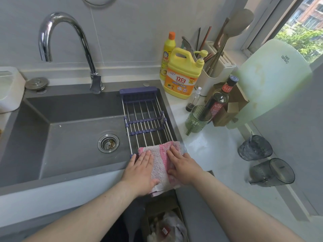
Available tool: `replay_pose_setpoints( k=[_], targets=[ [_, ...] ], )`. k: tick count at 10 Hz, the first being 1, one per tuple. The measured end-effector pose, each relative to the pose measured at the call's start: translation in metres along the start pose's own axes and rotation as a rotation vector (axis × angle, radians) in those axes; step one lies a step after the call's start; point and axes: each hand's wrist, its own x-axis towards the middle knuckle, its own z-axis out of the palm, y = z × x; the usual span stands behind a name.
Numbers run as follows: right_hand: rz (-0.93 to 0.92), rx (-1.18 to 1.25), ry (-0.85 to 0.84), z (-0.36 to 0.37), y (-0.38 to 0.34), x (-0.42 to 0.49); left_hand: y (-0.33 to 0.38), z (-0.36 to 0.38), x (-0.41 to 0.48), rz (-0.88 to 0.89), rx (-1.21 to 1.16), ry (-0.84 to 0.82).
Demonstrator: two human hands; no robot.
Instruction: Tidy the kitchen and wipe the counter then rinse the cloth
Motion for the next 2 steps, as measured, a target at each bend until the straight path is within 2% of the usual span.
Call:
replay_pose_setpoints(
  k=[1, 2],
  targets=[
    [0.058, 0.118, 0.0, -0.004, -0.007, -0.003, -0.012, -0.014, -0.008, 0.076, -0.2, 0.017],
    [0.07, 0.411, 0.096, -0.021, -0.022, -0.016, -0.035, -0.035, -0.019, 0.047, -0.523, 0.101]
  ],
)
